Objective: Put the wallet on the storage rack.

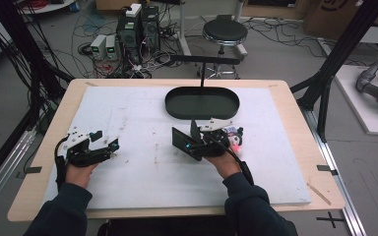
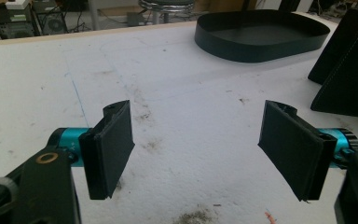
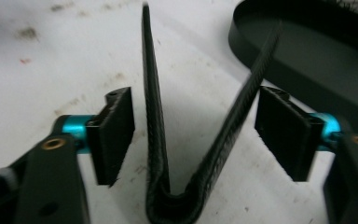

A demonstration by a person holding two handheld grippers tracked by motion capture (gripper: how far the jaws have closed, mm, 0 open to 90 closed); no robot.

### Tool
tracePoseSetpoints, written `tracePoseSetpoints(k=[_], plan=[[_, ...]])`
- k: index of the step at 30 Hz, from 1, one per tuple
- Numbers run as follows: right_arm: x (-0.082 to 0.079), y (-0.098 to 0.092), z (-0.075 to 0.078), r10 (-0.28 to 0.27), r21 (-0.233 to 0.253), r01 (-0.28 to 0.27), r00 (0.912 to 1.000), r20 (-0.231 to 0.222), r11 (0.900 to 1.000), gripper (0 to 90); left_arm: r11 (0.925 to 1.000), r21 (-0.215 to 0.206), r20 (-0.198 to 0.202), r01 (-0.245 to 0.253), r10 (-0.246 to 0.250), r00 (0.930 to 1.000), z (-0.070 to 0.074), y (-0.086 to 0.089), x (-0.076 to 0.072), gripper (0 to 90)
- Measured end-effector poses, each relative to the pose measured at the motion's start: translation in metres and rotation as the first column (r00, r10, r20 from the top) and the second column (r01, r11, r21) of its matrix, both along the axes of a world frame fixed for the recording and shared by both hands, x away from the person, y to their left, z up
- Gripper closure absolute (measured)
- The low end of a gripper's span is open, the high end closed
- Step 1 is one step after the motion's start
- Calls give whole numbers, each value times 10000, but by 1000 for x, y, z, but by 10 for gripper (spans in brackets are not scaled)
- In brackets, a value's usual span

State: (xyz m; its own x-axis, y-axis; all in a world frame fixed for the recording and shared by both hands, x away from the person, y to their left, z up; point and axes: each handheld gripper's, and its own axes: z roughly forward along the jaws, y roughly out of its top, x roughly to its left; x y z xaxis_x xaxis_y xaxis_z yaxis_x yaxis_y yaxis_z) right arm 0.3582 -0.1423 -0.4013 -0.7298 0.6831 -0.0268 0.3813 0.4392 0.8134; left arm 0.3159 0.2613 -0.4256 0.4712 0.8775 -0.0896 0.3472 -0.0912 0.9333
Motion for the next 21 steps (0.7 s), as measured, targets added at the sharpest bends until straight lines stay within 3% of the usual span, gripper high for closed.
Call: tracePoseSetpoints(k=[4, 7, 14, 18, 21], plan=[[1, -1, -2, -151, -167, 146, 9994, -311, 9998, 590, 10000, -28, -5, -44, 44, 10000, 0, 1, 0, 255], [0, -4, 1, -104, -222, 98, 9996, -265, 9997, 758, 10000, -29, 3, -64, 64, 10000, 0, 1, -1, 256], [2, -5, 6, 10, -211, -15, 9997, -259, 9998, 786, 10000, -38, -6, -60, 60, 10000, 0, 1, 0, 256], [6, -9, 14, 24, 213, -23, 10000, -55, 9998, 786, 10000, -65, -17, -41, 41, 10000, 0, 1, 0, 256], [8, -13, 19, -98, 191, 98, 10000, 6, 9998, 786, 10000, -26, -34, -25, 25, 10000, 0, 1, 0, 256]])
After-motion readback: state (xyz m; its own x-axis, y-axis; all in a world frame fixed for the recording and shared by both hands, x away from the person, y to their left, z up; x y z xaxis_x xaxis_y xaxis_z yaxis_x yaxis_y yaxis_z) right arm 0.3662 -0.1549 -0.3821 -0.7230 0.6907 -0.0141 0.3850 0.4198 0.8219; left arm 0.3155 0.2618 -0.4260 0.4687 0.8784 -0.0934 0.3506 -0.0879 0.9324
